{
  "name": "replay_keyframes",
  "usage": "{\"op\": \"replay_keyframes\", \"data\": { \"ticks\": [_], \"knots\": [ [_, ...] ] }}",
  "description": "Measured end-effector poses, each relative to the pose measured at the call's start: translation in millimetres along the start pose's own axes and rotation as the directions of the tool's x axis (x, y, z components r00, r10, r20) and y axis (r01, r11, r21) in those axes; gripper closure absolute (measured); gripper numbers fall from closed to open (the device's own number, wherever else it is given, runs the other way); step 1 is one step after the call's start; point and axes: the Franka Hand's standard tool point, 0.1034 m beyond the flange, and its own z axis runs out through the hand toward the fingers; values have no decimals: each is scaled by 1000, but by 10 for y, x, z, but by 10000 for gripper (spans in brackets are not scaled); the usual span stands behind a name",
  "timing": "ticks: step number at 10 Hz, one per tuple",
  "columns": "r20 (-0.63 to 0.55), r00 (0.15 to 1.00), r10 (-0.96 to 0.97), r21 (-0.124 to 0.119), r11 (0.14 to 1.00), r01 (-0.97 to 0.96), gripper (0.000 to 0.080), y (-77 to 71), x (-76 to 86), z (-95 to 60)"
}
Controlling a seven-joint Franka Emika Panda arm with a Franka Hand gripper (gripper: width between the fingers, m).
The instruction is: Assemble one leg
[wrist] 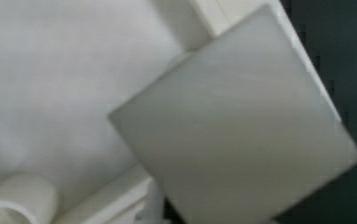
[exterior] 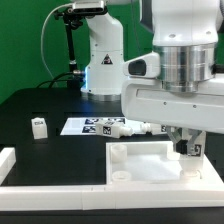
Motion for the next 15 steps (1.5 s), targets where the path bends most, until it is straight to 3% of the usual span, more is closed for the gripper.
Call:
{"op": "replay_keyframes", "data": {
  "ticks": [2,4,5,6,7,8,9,11,15],
  "knots": [
    [-1,1000,-22,-1,1000,22,798,-12,6,-18],
    [-11,983,-185,9,983,185,769,-118,63,-185],
    [-18,949,-313,11,950,314,589,-129,71,-198],
    [-29,896,-443,14,896,443,589,-160,51,-206],
    [-33,860,-509,16,860,510,387,-184,0,-218],
    [-33,846,-532,16,846,532,247,-172,-37,-193],
    [-37,864,-502,20,864,503,180,-185,-81,-155],
    [-32,870,-491,14,870,492,155,-204,-193,-85],
    [-35,891,-452,10,892,452,150,-131,-213,-9]
  ]
}}
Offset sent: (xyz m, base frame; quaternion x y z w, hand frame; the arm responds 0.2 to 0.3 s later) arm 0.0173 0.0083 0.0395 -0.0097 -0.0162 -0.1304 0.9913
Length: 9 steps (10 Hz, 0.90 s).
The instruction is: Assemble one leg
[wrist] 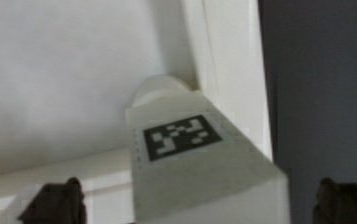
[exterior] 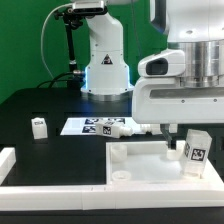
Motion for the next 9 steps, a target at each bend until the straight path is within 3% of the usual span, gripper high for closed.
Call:
{"op": "replay_keyframes", "data": {
  "ticks": [2,3,4,7,9],
  "knots": [
    [2,994,106,3,994,-106,378,-3,-4,6],
    [2,983,181,2,983,-181,378,-2,-5,9],
    [1,971,240,-2,971,-240,507,26,3,10],
    [0,900,436,0,900,-436,508,65,21,15],
    [6,784,621,6,784,-621,508,114,41,15]
  ]
}}
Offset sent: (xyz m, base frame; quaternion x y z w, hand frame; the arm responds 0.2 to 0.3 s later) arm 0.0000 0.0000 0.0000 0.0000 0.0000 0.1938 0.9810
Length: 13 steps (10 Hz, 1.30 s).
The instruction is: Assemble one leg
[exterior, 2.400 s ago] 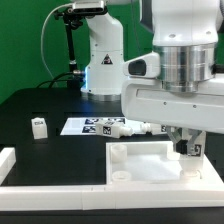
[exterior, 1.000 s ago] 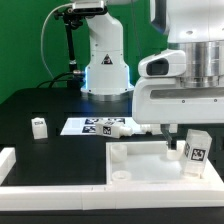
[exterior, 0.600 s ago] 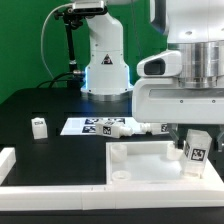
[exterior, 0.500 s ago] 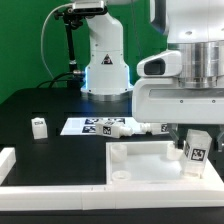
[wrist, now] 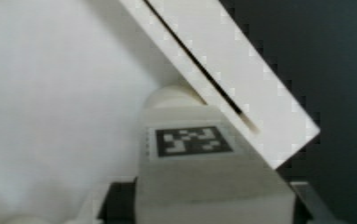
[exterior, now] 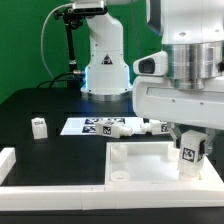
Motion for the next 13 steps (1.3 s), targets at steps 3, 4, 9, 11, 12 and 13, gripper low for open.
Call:
{"op": "replay_keyframes", "data": {
  "ticks": [3,4,9,11,12,13],
  "knots": [
    [45,885,463,39,885,-465,508,-5,-19,21],
    [60,819,571,51,817,-574,508,-9,-36,27],
    [42,911,410,38,910,-412,299,16,-67,48],
    [27,1000,10,9,1000,-10,160,90,-37,31],
    [22,997,-80,9,997,80,160,86,-32,27],
    [19,988,-152,10,988,151,151,89,-24,32]
  ]
}}
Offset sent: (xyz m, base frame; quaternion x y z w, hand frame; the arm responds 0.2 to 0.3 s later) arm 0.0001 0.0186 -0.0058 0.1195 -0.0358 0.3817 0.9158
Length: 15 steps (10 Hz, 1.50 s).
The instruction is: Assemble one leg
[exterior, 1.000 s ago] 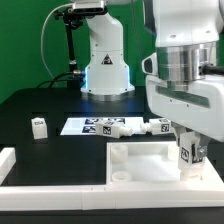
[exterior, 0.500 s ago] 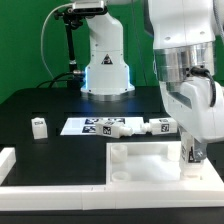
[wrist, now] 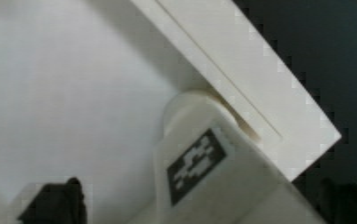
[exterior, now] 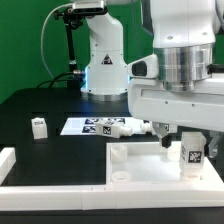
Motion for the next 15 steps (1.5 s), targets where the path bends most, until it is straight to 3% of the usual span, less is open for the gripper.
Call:
{"op": "replay_keyframes", "data": {
  "ticks": [2,3,4,6,8,9,12,14,15],
  "knots": [
    [-2,990,-142,-4,990,142,151,7,7,2],
    [-22,949,-316,-12,949,315,151,-30,7,-18],
    [-47,860,-509,-41,861,507,151,-108,-40,-51],
    [-48,871,-488,-39,873,487,151,-111,-52,-40],
    [-49,892,-449,-37,893,448,427,-110,-54,-35],
    [-52,919,-390,-34,921,389,513,-107,-51,-35],
    [-61,998,-5,-15,1000,4,513,-69,-18,-30],
    [-54,941,333,16,943,-332,513,-103,-66,-17],
    [-17,843,537,55,843,-535,513,-98,-53,-8]
  ]
}}
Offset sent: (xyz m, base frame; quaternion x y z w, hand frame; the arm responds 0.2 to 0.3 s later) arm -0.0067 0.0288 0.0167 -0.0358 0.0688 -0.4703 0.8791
